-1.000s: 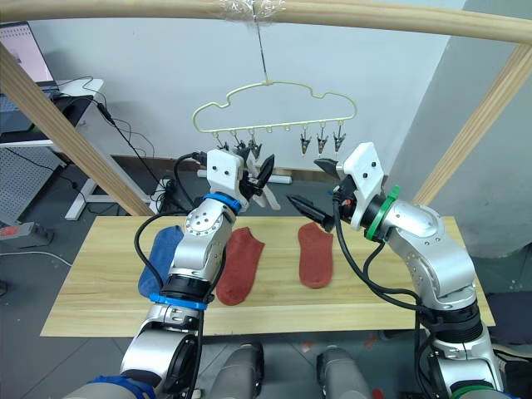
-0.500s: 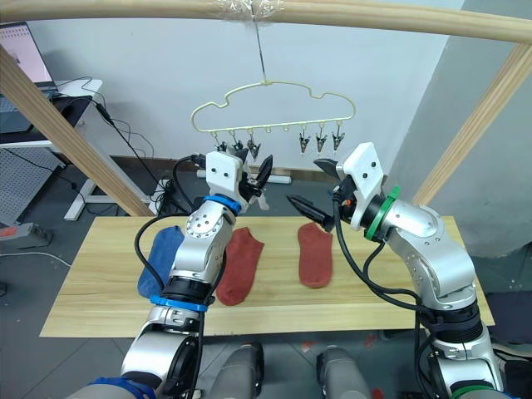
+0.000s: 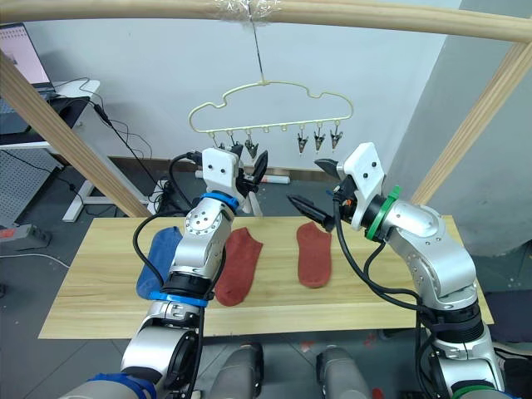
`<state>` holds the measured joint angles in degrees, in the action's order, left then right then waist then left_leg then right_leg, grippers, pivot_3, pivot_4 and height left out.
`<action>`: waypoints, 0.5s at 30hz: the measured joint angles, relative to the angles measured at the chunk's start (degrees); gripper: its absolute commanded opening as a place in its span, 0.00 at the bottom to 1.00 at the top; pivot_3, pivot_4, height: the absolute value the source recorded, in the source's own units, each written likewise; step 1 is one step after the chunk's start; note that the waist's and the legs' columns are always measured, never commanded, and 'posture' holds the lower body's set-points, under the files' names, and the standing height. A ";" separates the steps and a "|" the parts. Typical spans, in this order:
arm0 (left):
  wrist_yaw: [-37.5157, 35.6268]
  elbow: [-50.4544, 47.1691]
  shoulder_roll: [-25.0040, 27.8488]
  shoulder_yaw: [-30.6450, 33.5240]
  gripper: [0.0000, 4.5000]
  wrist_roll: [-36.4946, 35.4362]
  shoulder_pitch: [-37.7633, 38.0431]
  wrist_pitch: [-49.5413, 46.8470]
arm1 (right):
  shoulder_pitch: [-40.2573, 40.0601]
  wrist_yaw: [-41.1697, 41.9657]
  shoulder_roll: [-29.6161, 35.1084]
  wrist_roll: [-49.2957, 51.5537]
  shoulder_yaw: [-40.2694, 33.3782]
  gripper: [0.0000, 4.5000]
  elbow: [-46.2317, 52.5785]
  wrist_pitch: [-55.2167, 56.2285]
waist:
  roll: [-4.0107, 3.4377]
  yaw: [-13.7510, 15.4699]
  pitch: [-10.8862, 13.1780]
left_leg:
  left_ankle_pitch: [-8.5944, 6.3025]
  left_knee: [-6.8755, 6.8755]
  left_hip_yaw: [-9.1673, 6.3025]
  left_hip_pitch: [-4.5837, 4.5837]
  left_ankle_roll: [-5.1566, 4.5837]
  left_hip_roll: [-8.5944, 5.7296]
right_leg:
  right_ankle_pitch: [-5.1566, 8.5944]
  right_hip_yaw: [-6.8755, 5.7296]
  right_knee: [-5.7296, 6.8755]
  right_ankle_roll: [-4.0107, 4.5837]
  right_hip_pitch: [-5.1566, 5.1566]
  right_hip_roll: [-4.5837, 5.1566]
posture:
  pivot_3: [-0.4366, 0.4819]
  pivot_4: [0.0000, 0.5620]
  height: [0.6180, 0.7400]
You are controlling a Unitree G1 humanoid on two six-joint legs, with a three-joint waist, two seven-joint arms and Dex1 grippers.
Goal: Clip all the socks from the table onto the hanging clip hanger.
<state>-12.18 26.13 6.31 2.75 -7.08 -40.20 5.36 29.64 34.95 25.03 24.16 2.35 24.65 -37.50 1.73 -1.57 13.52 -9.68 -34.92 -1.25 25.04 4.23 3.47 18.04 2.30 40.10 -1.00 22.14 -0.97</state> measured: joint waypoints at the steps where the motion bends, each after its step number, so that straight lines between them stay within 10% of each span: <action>1: 0.00 0.40 0.02 0.00 0.67 0.00 -0.26 0.09 | 0.00 0.00 0.00 0.00 0.00 1.00 0.00 0.00 | 0.00 0.00 0.00 | 0.00 0.00 0.01 0.00 0.00 0.00 | 0.00 0.00 0.01 0.00 0.00 0.00 | 0.43 0.33 1.00; 15: 1.59 8.59 0.62 -0.03 0.67 3.37 -5.11 5.20 | 0.02 -0.07 0.14 -0.03 0.00 1.00 0.00 -0.04 | 0.00 -0.06 0.00 | 0.00 -0.01 0.02 0.00 0.00 -0.01 | 0.00 0.01 0.03 0.00 0.00 0.00 | 0.42 0.33 1.00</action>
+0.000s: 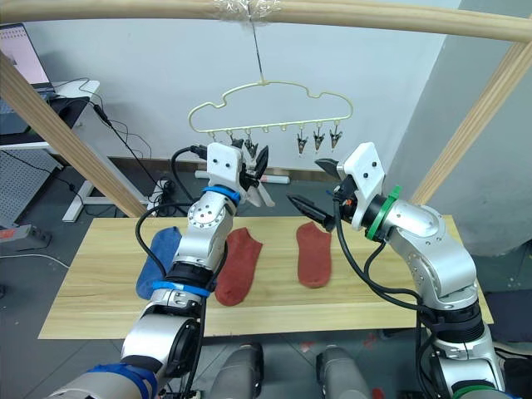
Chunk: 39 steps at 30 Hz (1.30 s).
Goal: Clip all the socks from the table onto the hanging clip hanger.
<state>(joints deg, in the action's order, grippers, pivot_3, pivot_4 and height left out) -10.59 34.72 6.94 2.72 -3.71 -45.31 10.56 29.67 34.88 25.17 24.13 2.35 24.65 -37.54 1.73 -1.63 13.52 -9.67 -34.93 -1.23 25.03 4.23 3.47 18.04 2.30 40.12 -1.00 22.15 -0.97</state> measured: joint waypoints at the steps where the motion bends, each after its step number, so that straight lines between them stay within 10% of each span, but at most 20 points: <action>1: 0.01 0.40 0.00 0.00 0.67 0.23 -0.40 0.29 | 0.00 -0.01 0.00 -0.01 0.00 1.00 0.00 0.00 | 0.00 0.00 0.00 | 0.00 0.00 0.00 0.00 0.00 0.00 | 0.00 0.00 0.00 0.00 0.00 0.00 | 0.42 0.33 1.00; 6: -0.01 1.64 0.00 0.00 0.67 0.66 -0.81 1.60 | 0.00 -0.06 0.00 -0.01 0.00 1.00 0.00 -0.02 | 0.00 -0.03 0.00 | 0.00 0.00 0.00 0.00 0.00 0.00 | 0.00 -0.01 0.00 0.00 0.00 0.00 | 0.42 0.33 1.00; 17: 0.01 1.65 0.43 0.04 0.01 0.92 -0.81 2.25 | 0.00 -0.11 0.00 0.00 0.00 1.00 0.00 -0.40 | 0.00 -0.03 0.00 | 0.00 -0.01 0.00 -0.01 0.00 0.00 | 0.00 0.00 0.04 0.00 0.00 0.00 | 0.43 0.34 1.00; 32: 0.00 1.14 0.73 0.37 0.01 0.85 -0.36 1.53 | -0.89 -0.73 -1.24 -0.07 0.01 1.00 -0.30 -0.41 | 0.00 -0.02 0.00 | 0.00 -0.02 0.00 -0.02 0.00 0.00 | 0.00 0.00 0.09 0.00 0.00 0.00 | 0.45 0.35 1.00; 39: -0.21 1.10 0.85 -0.22 0.44 1.59 0.21 1.44 | -0.96 -1.16 -1.29 -0.16 0.01 1.00 -0.36 -0.37 | 0.00 -0.01 0.00 | 0.01 -0.03 -0.01 -0.04 0.00 0.00 | 0.00 0.00 0.13 0.00 0.00 0.00 | 0.45 0.35 1.00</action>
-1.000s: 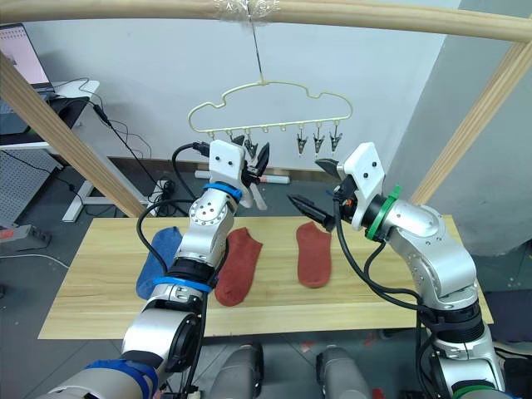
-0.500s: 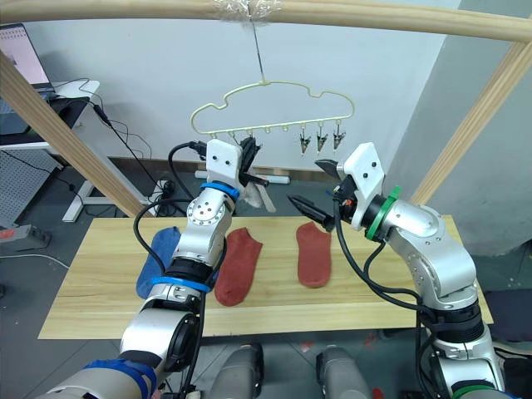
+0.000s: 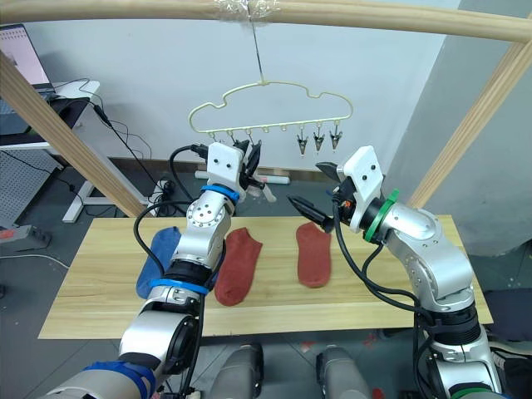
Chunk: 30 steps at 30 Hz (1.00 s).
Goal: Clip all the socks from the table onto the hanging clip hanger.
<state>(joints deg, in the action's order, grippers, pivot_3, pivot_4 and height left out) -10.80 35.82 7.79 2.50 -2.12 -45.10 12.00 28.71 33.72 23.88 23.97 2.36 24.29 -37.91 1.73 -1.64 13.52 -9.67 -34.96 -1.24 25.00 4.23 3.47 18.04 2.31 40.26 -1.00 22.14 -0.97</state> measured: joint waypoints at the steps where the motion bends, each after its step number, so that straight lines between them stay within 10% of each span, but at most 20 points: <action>1: -0.02 0.00 -0.01 0.01 0.44 -0.01 0.00 0.00 | 0.00 -0.01 -0.02 0.00 0.00 1.00 0.00 0.00 | 0.00 0.00 0.00 | 0.00 0.00 0.00 0.00 0.00 0.00 | 0.00 0.00 0.00 0.00 0.00 0.00 | 0.45 0.35 1.00; 30: 1.18 5.36 -1.36 -0.06 0.44 1.23 -2.34 0.91 | 0.02 -0.11 -0.07 -0.03 0.00 1.00 -0.79 -0.02 | 0.00 -0.03 0.00 | 0.00 -0.01 0.01 -0.01 0.00 0.00 | 0.00 0.00 0.03 0.00 0.01 0.00 | 0.43 0.35 1.00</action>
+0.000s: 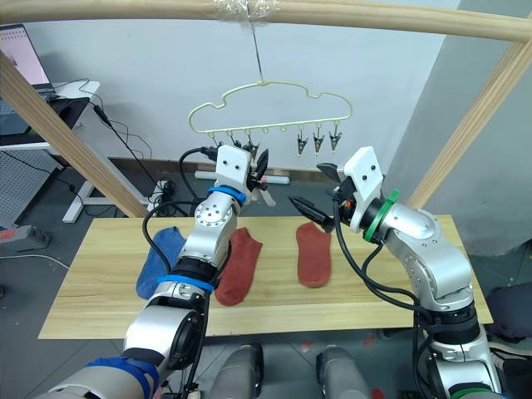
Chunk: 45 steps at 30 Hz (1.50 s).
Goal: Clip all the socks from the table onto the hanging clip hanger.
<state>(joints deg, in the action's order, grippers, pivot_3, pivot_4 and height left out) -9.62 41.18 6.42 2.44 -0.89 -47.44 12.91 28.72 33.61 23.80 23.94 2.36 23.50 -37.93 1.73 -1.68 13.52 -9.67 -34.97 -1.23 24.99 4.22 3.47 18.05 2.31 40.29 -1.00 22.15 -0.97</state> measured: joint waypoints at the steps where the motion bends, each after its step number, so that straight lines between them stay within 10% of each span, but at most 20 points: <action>1: -0.05 0.01 0.00 0.04 0.44 -0.05 -0.21 0.04 | 0.00 -0.01 0.00 0.00 0.00 1.00 0.00 0.00 | 0.00 0.00 0.00 | 0.00 0.00 0.00 0.00 0.00 0.00 | 0.00 0.00 0.00 0.00 0.00 0.00 | 0.43 0.35 1.00; 22: -1.06 0.22 -0.21 0.17 0.44 -0.39 -0.79 0.18 | 0.12 -0.08 -0.01 -0.05 0.00 1.00 -1.14 0.03 | 0.00 0.00 0.00 | 0.00 0.00 0.01 0.00 0.00 -0.01 | 0.00 0.01 0.00 0.00 0.00 0.00 | 0.44 0.36 1.00; 28: -1.14 0.21 -0.21 0.28 0.08 -0.59 -0.79 0.82 | 0.12 -0.08 -0.01 -0.05 0.00 1.00 -1.14 0.03 | 0.00 0.00 0.00 | 0.00 0.00 0.01 0.00 0.00 0.00 | 0.00 0.01 0.00 0.00 0.00 0.00 | 0.44 0.36 1.00; 45: -2.42 -1.36 -0.61 0.30 0.06 -1.37 -0.27 -1.03 | -2.60 -0.21 0.25 -2.59 1.60 1.00 -2.68 1.20 | 0.00 0.02 0.00 | 0.00 0.00 0.02 0.00 0.00 -0.01 | 0.00 0.01 0.01 0.00 0.00 0.00 | 0.45 0.33 1.00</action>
<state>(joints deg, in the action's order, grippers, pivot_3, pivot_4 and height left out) -12.04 39.82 5.82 2.75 -2.26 -47.71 11.88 26.12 33.41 24.06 21.35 3.96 20.82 -36.73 1.73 -1.65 13.52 -9.66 -34.97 -1.21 24.99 4.22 3.45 18.05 2.32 40.30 -1.00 22.15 -0.97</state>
